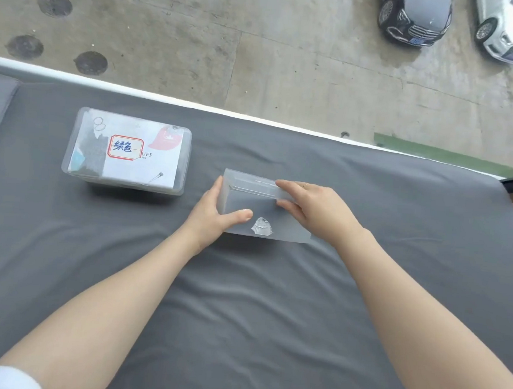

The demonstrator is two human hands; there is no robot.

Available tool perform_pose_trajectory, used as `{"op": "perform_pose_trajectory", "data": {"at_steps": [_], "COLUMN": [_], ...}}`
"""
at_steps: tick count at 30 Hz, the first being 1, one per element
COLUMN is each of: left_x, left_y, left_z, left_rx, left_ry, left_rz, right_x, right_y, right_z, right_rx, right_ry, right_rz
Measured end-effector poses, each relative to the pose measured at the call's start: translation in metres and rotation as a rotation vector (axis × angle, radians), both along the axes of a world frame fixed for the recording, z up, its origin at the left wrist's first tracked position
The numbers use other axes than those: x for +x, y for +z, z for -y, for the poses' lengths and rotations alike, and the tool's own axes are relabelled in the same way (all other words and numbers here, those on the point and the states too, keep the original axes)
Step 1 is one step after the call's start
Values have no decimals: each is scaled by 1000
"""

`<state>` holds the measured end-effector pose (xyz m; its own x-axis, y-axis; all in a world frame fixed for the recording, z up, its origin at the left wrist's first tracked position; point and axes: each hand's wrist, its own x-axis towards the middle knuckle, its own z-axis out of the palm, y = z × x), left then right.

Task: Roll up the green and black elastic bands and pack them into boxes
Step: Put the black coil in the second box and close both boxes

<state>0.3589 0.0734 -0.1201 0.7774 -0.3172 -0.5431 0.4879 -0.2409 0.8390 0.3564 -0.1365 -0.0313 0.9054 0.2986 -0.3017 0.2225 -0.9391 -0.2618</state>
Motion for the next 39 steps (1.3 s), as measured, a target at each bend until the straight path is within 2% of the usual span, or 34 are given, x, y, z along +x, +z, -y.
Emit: {"op": "perform_pose_trajectory", "data": {"at_steps": [5, 13, 17, 20, 22, 24, 25, 27, 30, 32, 34, 37, 39], "left_x": [-3, -17, -21, -31, -40, -51, -57, -66, -75, -76, -75, -57, -32], "left_y": [-1, 27, 31, 39, 38, 31, 29, 30, 35, 39, 45, 63, 76], "left_z": [10, 0, -17, -19, -19, -21, -22, -22, -16, -11, -9, -8, -10], "left_rx": [43, 29, 57, -61, -32, 24, 48, 113, 152, 124, 110, 107, 238], "left_ry": [44, -3, -130, -113, -74, -90, -103, -56, 150, 226, 240, 229, 215], "left_rz": [-19, 26, 87, -23, -100, -121, -118, -67, -39, -61, -31, 102, 227], "right_x": [-12, -25, -44, -72, -93, -110, -117, -126, -133, -134, -133, -113, -87], "right_y": [-21, -34, -37, -39, -41, -44, -43, -39, -36, -37, -40, -34, -28], "right_z": [1, -5, -19, -25, -27, -28, -30, -36, -48, -56, -58, -62, -65], "right_rx": [-15, 70, 71, 183, 265, 188, 183, 402, 939, 1103, 1185, 1174, 1147], "right_ry": [91, 75, -18, -61, -150, -387, -564, -912, -1217, -1349, -1392, -1307, -1254], "right_rz": [353, 453, 515, 430, 296, 191, 77, -138, -371, -371, -256, -151, -129]}}
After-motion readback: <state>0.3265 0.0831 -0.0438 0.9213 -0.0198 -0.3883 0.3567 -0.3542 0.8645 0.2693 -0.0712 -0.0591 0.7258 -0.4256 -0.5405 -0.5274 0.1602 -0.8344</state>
